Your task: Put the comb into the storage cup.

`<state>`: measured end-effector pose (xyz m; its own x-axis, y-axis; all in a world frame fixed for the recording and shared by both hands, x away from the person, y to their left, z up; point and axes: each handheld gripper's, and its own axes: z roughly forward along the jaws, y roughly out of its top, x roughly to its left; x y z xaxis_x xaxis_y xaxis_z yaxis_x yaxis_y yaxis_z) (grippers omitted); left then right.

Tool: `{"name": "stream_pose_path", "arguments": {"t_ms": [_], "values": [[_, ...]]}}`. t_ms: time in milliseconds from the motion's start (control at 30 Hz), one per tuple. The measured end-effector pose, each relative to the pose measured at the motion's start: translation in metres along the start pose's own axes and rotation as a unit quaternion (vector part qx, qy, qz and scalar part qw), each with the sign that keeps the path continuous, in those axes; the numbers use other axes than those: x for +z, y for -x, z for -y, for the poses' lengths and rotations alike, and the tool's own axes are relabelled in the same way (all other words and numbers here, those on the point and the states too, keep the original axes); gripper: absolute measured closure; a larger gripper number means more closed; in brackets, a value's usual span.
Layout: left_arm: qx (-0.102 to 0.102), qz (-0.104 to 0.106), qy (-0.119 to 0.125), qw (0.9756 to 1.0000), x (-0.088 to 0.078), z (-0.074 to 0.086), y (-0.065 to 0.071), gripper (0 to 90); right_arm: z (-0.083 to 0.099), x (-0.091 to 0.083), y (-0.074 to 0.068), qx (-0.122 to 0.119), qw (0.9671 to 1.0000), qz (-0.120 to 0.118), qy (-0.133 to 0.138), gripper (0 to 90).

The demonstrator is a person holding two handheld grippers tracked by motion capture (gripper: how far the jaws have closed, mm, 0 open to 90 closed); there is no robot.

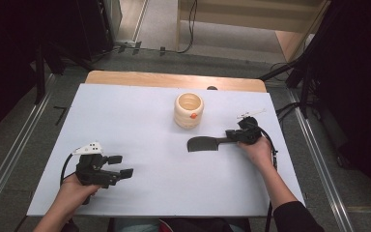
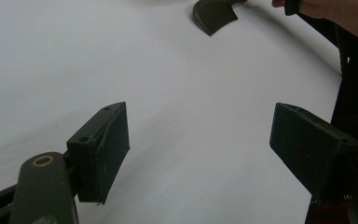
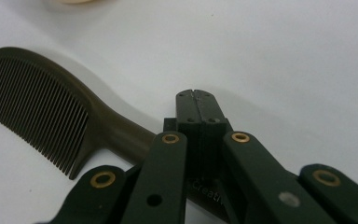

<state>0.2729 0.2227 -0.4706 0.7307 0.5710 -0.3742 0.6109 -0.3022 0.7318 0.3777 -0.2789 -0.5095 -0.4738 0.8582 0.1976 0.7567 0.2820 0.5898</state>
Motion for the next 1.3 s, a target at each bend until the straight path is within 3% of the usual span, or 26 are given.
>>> {"name": "stream_pose_path", "arguments": {"t_ms": [933, 1300], "values": [[0.002, 0.002, 0.0, 1.0, 0.001, 0.0, 0.0, 20.3, 0.032, -0.018, -0.03, -0.026, 0.9988, -0.036, -0.019, 87.8], [0.003, 0.002, -0.001, 1.0, 0.001, -0.001, 0.0, 20.3, 0.042, -0.023, -0.04, -0.018, 0.9984, -0.046, -0.027, 87.7]]}}
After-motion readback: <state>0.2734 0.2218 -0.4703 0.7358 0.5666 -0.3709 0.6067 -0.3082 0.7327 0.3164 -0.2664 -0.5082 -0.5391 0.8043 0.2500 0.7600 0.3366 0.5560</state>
